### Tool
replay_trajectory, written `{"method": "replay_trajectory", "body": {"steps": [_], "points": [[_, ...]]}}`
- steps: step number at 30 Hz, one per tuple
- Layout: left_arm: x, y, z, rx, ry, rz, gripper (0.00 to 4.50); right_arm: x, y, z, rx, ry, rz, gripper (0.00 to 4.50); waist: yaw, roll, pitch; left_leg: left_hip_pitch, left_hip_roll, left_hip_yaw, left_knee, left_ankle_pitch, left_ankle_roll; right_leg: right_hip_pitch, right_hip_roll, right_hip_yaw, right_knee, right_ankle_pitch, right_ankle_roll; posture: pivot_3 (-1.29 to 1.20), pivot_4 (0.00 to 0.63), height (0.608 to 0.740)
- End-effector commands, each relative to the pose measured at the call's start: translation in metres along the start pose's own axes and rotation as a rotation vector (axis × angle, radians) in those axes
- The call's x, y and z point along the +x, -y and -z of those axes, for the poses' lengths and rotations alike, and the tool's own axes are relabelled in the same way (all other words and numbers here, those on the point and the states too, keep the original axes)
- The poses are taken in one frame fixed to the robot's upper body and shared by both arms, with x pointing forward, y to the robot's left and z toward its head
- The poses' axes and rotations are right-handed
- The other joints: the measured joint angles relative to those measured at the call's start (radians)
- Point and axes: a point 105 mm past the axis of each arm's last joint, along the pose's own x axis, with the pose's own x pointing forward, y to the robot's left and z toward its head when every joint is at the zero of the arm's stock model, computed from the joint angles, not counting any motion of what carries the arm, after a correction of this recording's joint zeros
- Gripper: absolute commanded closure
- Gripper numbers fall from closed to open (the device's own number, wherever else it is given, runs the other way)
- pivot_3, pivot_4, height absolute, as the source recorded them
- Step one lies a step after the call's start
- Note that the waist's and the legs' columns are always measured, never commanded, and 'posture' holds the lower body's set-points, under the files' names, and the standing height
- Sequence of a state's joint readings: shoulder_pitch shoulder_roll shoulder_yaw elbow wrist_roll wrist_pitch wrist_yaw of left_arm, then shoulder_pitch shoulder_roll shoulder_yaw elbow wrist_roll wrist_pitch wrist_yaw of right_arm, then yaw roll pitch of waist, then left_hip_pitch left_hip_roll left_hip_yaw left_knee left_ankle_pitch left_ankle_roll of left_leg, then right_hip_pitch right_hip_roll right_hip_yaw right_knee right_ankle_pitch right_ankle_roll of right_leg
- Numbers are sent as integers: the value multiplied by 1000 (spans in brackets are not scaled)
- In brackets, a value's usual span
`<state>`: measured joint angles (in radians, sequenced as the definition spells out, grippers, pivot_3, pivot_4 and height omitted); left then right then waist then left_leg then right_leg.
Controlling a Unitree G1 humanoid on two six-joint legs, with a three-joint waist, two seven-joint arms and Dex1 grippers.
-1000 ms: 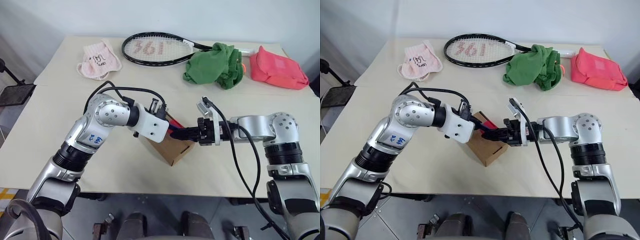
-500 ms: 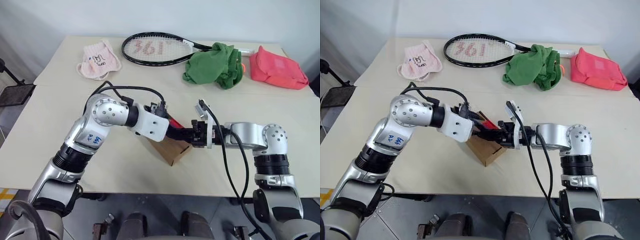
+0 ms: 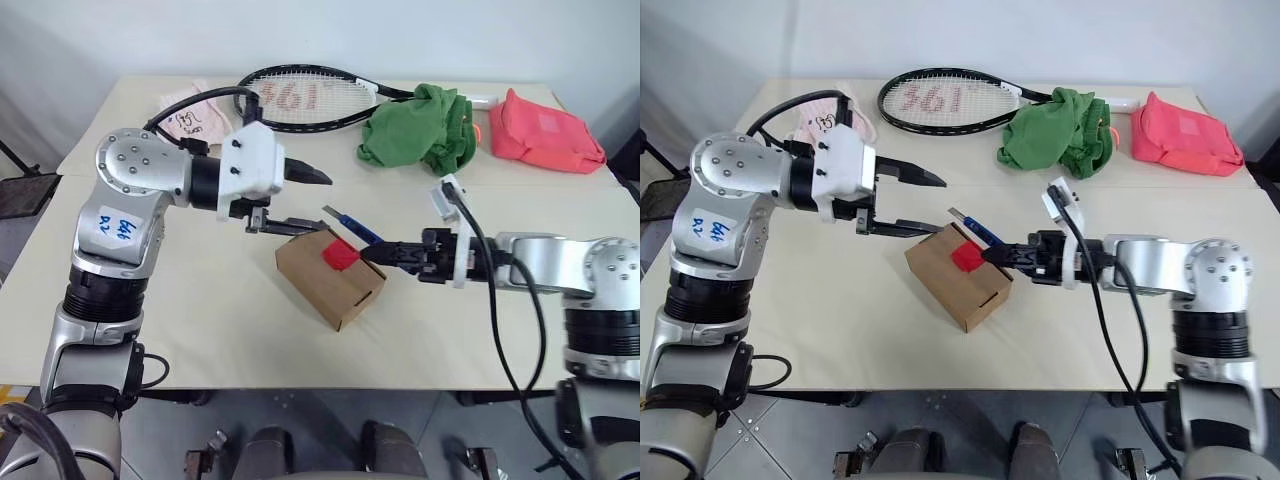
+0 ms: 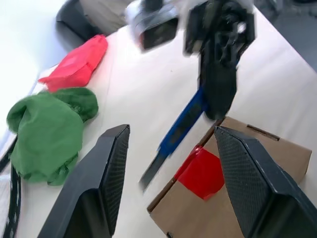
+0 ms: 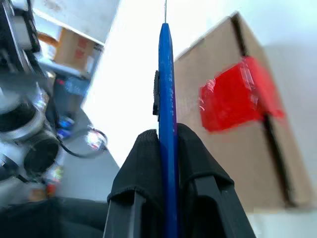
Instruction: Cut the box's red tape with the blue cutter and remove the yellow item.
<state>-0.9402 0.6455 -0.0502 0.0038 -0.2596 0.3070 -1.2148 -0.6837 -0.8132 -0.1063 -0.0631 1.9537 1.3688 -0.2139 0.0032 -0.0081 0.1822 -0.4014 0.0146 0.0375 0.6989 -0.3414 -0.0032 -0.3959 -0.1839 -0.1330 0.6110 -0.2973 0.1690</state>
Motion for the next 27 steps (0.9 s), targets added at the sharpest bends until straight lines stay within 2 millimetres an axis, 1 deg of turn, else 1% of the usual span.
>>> {"method": "replay_trajectory", "body": {"steps": [1,2,3,4,5,7,9,11,12,14,17,19,21,24,26,27], "points": [[-30,-26,20,-198,55,-217,1607,-30,-13,-5,-148,44,84,4417,6,0,0,0,0,0,0,0,0,0,0,0,0,0,0,0,150,740],[-30,-24,28,-211,38,-229,1786,-34,-14,-3,-155,46,89,4417,7,-1,0,0,0,0,0,0,0,0,0,0,0,0,0,0,150,740],[-28,-18,33,-221,36,-210,1985,-38,-14,-1,-162,52,99,4417,5,-1,0,0,0,0,0,0,0,0,0,0,-1,0,0,0,150,740],[-24,-9,43,-246,19,-201,2226,-45,-13,3,-181,45,138,4417,5,-1,0,0,0,1,0,0,0,0,0,0,-1,0,0,0,150,740],[-18,1,55,-304,18,-205,2514,-54,-11,7,-206,37,204,4417,7,-1,0,0,0,1,0,0,0,1,0,0,-1,0,0,0,150,740],[-10,14,69,-368,9,-214,3120,-64,-9,12,-232,39,277,4417,15,-1,0,0,0,1,0,0,0,1,-1,0,-1,0,0,0,150,740],[-1,23,74,-378,4,-207,3774,-71,-6,16,-235,52,337,4417,22,-3,1,0,0,1,0,0,0,1,0,0,-1,0,0,0,150,740],[9,28,72,-395,23,-205,4415,-74,-4,23,-266,41,374,4417,27,-5,2,-1,0,1,2,0,0,1,0,0,-1,1,-1,0,150,740],[13,29,71,-406,33,-208,4500,-75,-2,28,-278,34,388,4417,30,-6,2,-1,0,1,3,0,0,1,0,0,-1,1,-1,0,150,740],[21,32,70,-414,37,-210,4500,-74,-1,34,-293,35,393,4417,32,-5,2,-1,0,1,4,0,1,2,0,0,-3,2,-1,0,150,740],[30,37,68,-414,33,-189,4500,-68,-5,37,-350,29,379,4417,32,-5,2,0,0,2,4,0,1,3,0,1,-3,2,-1,0,150,740],[34,38,67,-403,20,-175,4500,-63,-10,35,-403,16,363,4417,26,-5,2,1,0,2,4,0,1,3,0,1,-3,2,-1,0,150,740],[35,38,70,-401,-19,-170,4500,-60,-13,30,-421,27,351,4417,22,-5,2,1,0,2,3,0,1,3,0,1,-3,2,-1,0,150,740],[32,37,83,-406,-114,-169,4500,-46,-27,18,-404,58,299,4417,19,-5,2,2,0,2,2,0,0,3,0,1,-3,2,-1,0,150,740],[34,39,86,-411,-131,-151,4500,-37,-31,15,-391,39,284,4417,20,-5,2,2,0,2,2,0,0,3,0,1,-3,2,-1,0,150,740],[36,40,87,-415,-138,-146,4500,-32,-30,18,-385,-2,287,4417,20,-5,2,2,0,2,2,0,0,3,0,1,-3,2,-1,0,150,740]]}}
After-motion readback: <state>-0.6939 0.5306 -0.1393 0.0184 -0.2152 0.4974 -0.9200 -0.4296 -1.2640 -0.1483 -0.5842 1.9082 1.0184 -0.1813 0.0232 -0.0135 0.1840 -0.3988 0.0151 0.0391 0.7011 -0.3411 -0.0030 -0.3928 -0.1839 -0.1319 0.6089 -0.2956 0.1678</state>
